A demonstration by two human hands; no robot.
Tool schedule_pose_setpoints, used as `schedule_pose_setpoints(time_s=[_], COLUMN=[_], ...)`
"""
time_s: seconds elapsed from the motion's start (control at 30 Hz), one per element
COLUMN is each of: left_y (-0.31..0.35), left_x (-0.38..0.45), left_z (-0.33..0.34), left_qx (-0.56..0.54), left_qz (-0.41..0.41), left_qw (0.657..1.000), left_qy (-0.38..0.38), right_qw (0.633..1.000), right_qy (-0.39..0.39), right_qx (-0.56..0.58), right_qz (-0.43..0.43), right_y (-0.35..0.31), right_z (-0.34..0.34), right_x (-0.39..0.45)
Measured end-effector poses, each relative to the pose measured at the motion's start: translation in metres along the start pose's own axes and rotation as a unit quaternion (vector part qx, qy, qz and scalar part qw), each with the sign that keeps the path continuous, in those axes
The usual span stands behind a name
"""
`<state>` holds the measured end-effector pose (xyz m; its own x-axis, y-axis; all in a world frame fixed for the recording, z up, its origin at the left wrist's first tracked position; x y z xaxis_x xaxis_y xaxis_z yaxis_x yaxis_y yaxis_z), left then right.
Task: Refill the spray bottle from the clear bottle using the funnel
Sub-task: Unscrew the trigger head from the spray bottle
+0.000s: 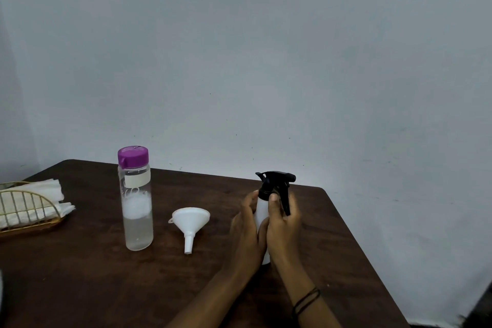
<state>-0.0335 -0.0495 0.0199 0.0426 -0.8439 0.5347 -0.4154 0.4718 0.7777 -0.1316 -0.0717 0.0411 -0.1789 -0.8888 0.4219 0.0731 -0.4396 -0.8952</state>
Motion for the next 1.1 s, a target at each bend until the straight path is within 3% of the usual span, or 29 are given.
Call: schedule_pose_setpoints(time_s=[0.2, 0.37, 0.9, 1.1], left_y=[-0.002, -0.002, -0.001, 0.002], left_x=[0.001, -0.001, -0.002, -0.002], left_z=[0.0, -0.001, -0.002, -0.003], left_qx=[0.008, 0.016, 0.01, -0.015], left_qz=[-0.008, -0.008, -0.033, -0.048], left_qw=[1.0, 1.0, 0.999, 0.999], left_qy=[0.01, 0.004, -0.001, -0.013], right_qw=[0.998, 0.999, 0.99, 0.991], right_qy=[-0.033, -0.049, 0.003, 0.019], right_qx=[0.042, 0.01, -0.128, -0.113], right_qz=[0.018, -0.011, -0.063, -0.062], right_y=[0.002, -0.003, -0.004, -0.005], right_z=[0.005, 0.005, 0.014, 0.011], right_x=[0.001, 0.001, -0.005, -0.011])
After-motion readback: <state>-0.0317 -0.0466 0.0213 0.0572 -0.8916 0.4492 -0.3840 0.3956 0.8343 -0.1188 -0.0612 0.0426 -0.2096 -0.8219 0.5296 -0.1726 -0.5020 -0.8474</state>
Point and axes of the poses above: each hand's wrist, its own x-axis towards the middle knuckle, its own z-axis out of the palm, y = z × x, the point moved 6 cm from there along x, towards the middle knuckle, and after that the axes turned 5 degrees about -y, right-handed, at the moved point
